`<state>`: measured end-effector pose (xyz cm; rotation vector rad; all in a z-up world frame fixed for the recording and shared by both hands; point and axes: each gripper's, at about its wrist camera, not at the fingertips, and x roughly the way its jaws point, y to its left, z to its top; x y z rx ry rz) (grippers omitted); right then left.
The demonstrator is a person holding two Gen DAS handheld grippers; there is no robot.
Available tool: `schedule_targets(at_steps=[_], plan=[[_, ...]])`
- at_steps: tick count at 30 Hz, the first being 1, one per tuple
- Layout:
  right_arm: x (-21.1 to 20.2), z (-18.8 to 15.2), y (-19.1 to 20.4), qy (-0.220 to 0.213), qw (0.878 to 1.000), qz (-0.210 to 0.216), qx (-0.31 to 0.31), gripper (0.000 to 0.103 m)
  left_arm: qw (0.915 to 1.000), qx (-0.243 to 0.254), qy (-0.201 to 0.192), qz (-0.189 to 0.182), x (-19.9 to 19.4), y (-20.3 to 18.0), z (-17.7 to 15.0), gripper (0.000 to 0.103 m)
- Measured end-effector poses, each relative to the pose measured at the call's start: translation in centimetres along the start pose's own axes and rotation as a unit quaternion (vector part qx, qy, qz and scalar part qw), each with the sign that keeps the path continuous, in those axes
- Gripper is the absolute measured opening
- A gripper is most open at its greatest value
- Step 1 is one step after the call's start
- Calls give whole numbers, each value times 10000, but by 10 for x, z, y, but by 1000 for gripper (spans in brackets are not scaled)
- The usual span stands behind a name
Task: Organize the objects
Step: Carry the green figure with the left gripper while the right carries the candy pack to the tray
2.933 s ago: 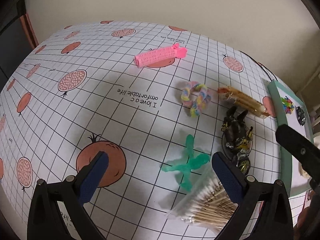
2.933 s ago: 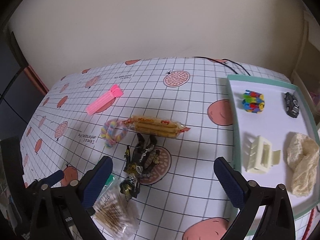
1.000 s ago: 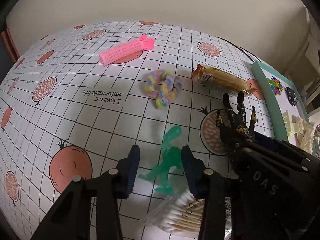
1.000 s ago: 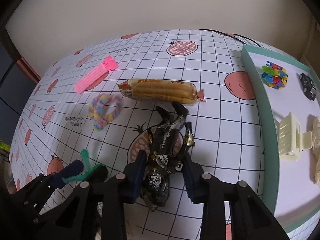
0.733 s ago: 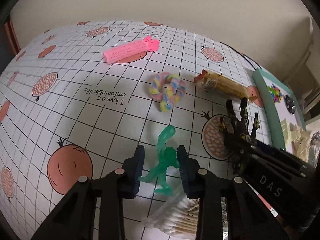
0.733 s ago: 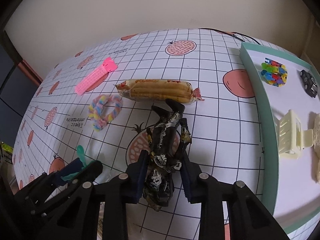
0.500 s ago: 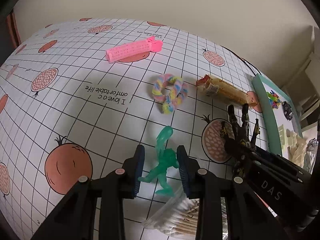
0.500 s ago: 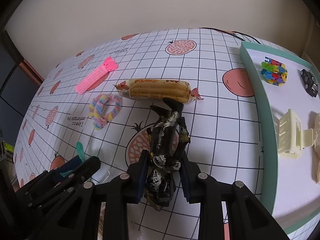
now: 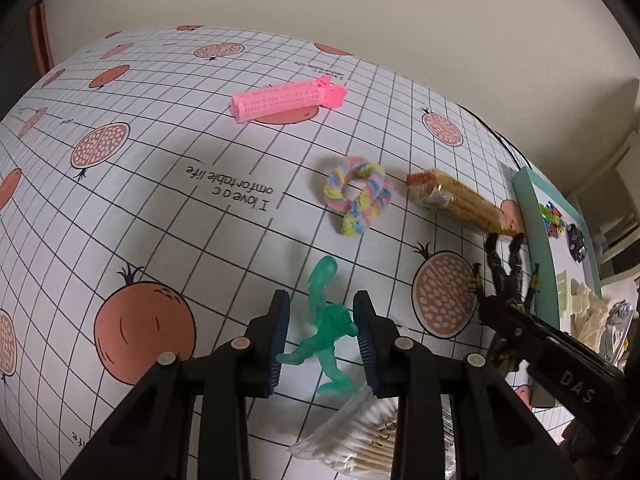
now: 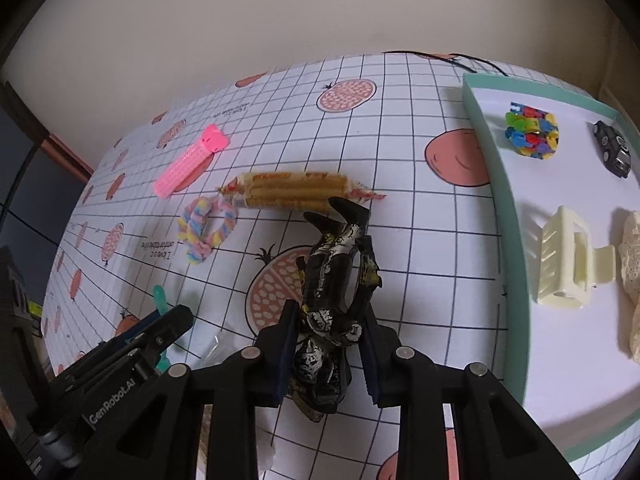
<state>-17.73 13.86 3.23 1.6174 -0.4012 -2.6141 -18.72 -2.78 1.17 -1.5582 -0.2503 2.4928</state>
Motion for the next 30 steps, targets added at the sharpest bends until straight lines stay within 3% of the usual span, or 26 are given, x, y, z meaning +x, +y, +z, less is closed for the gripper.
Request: schedule_targets(at_steps=[3,18,30], plan=[[-7,2,-1,-46,10000,47,-1,30,10000,-55,-34,17,-3,2,2,28],[-33,8,-8,-267,9995,173,-35,30,9995,-172,-273,-31,-22,2,9,27],[-60,13,-22,-527,9982,265,63,30,9970,-20,-720,-279,-51,-31,21,27]])
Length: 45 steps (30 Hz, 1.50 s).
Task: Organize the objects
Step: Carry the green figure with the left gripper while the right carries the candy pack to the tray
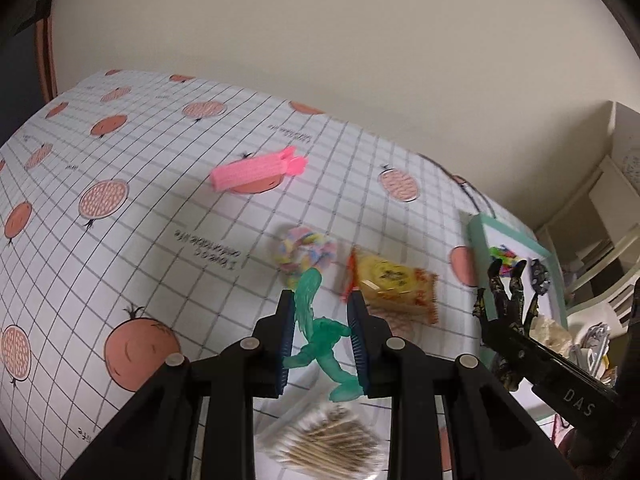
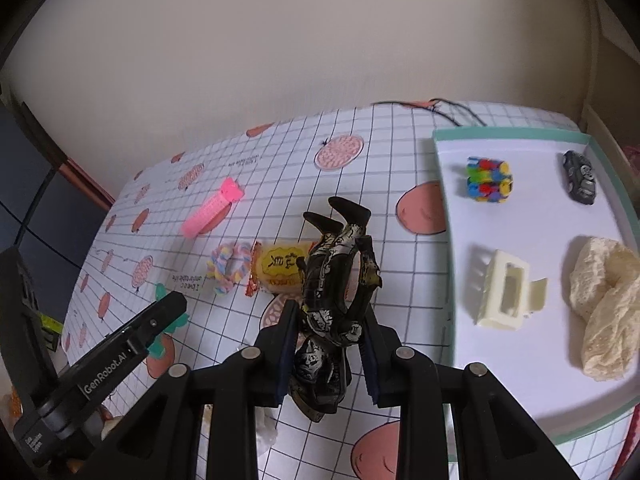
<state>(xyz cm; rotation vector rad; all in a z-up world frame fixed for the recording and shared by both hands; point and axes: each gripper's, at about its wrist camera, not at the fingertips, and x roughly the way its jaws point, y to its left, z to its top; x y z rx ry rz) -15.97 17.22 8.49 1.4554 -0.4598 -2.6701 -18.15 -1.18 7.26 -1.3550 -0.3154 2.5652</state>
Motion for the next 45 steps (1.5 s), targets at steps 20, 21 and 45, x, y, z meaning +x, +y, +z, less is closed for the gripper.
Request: schedule_targets(at_steps=[20,21,45], plan=[[-47,7,-56,-408,9984,-204,330,31,9964,619,-171,-551,-15,-89,-9,27],[-50,7,-61,-433,9981,-234,359,31,9959,658,-164,-600,-16,-95,-10,27],[-59,-3,-144,-437,9930,-658,873,31,9814,1414,511,-1198,23,-195,-65,27]])
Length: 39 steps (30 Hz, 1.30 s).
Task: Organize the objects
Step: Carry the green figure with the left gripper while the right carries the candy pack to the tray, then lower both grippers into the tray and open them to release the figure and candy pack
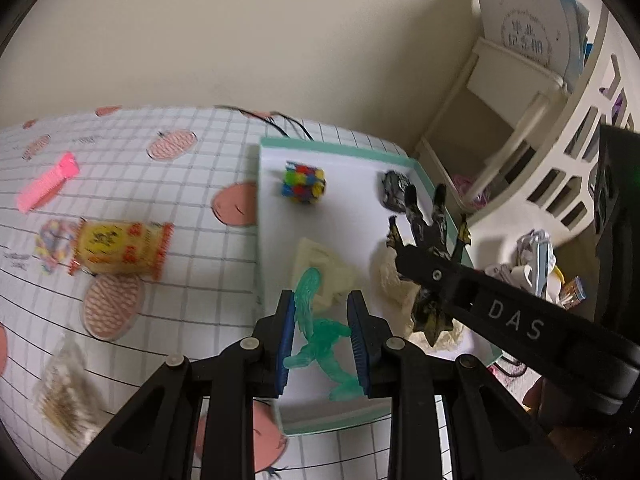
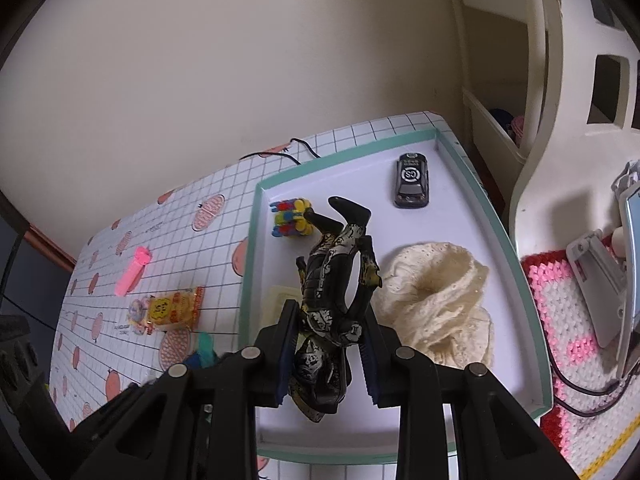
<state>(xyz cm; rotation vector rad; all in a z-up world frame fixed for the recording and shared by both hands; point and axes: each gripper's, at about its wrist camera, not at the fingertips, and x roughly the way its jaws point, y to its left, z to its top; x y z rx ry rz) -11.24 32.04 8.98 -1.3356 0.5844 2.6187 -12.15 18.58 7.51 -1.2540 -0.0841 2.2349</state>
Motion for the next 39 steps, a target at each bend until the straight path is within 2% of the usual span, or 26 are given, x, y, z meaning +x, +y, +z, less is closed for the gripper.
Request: schedule_targets(at_steps=[23,39], plan=[[34,-15,-21,522,9983,-264,-4,31,9977,134,652,125,47,-11,-25,28],[42,-20,-24,659,9973,-332,-42,31,9970,136,751,134,52,-8,-31,28]])
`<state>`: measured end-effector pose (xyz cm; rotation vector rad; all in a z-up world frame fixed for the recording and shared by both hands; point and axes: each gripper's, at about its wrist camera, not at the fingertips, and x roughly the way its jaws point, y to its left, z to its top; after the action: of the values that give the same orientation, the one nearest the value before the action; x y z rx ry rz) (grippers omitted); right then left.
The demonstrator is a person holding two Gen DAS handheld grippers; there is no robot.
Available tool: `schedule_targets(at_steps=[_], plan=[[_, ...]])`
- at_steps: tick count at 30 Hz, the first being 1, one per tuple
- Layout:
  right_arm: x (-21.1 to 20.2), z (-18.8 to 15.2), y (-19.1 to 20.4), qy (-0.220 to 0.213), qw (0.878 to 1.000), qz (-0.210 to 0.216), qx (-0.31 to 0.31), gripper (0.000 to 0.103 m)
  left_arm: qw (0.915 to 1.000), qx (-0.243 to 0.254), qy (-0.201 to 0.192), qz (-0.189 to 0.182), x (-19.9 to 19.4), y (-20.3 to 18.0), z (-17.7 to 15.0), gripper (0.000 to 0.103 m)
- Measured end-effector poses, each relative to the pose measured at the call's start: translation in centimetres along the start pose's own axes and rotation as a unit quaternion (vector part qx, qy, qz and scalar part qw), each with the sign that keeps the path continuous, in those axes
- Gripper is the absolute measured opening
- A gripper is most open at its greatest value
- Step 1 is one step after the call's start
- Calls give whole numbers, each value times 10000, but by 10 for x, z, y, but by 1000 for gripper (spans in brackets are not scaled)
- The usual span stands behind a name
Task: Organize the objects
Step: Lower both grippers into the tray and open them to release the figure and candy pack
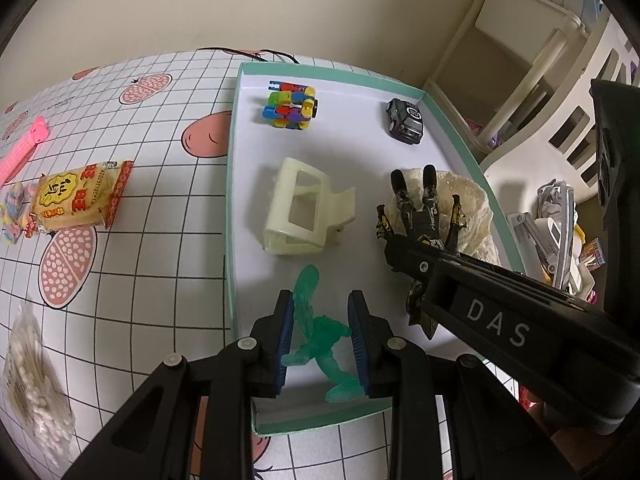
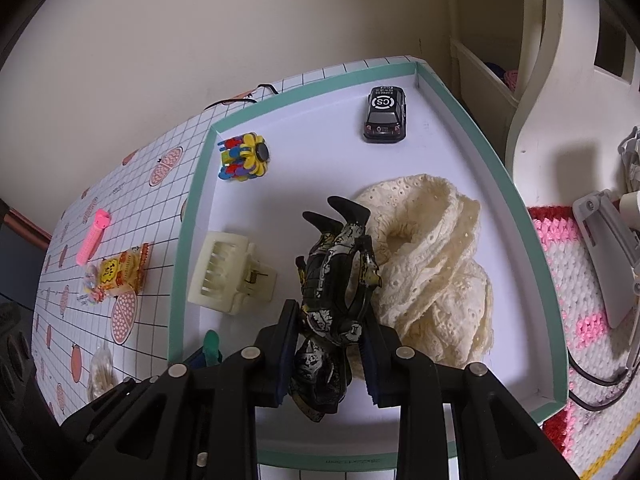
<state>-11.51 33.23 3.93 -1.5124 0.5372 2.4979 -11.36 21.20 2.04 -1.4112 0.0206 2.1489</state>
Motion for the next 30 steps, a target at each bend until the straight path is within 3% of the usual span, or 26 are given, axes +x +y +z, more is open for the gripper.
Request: schedule_targets(at_steps=[9,13,30], plan=[[-1,-1,2,18,10000,-34,-46,32,10000,-35,34,-3,-1,1,1,29],[-3,-1,3,13,10000,-60,-74,33,10000,-39,-2,-35,-6,2,3,40],[-26,6,8,-196,9997,22,-118,33,9996,29,-281,-50,-35,0,14,50]])
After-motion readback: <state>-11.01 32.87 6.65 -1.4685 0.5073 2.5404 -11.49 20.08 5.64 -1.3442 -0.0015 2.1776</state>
